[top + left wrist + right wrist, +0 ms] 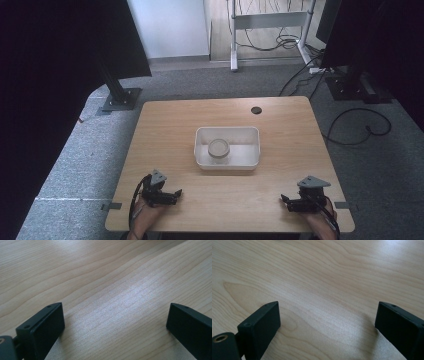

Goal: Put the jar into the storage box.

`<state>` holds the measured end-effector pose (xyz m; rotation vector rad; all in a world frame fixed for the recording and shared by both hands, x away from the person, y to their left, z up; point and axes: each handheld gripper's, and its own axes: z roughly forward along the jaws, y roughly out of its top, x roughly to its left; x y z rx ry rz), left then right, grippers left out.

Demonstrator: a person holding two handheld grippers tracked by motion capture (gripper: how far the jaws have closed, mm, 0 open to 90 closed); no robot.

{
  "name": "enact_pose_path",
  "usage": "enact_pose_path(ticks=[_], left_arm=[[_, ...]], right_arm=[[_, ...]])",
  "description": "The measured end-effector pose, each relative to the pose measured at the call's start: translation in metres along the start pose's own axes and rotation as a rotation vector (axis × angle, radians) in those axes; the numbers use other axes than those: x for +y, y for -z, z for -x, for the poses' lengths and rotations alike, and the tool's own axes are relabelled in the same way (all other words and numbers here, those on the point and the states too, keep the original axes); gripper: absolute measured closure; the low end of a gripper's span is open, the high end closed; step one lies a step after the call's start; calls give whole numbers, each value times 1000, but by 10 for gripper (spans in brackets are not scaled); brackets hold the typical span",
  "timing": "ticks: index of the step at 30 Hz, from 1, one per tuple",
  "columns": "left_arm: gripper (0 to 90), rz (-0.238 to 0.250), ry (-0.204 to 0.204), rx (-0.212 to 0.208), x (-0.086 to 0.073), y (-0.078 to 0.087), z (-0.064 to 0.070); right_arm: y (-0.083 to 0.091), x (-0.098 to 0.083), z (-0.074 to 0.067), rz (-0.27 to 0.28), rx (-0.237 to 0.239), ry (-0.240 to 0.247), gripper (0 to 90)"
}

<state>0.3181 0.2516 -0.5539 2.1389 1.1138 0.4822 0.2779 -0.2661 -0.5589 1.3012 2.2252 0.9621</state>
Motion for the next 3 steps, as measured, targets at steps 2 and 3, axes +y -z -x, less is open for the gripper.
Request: enact_pose_path(ticks=[2,3], left_arm=[[14,0,0,0,0,0,0],[14,0,0,0,0,0,0]], right_arm=[[0,-1,0,-2,-1,1,57],[0,-2,0,0,0,-2,57]])
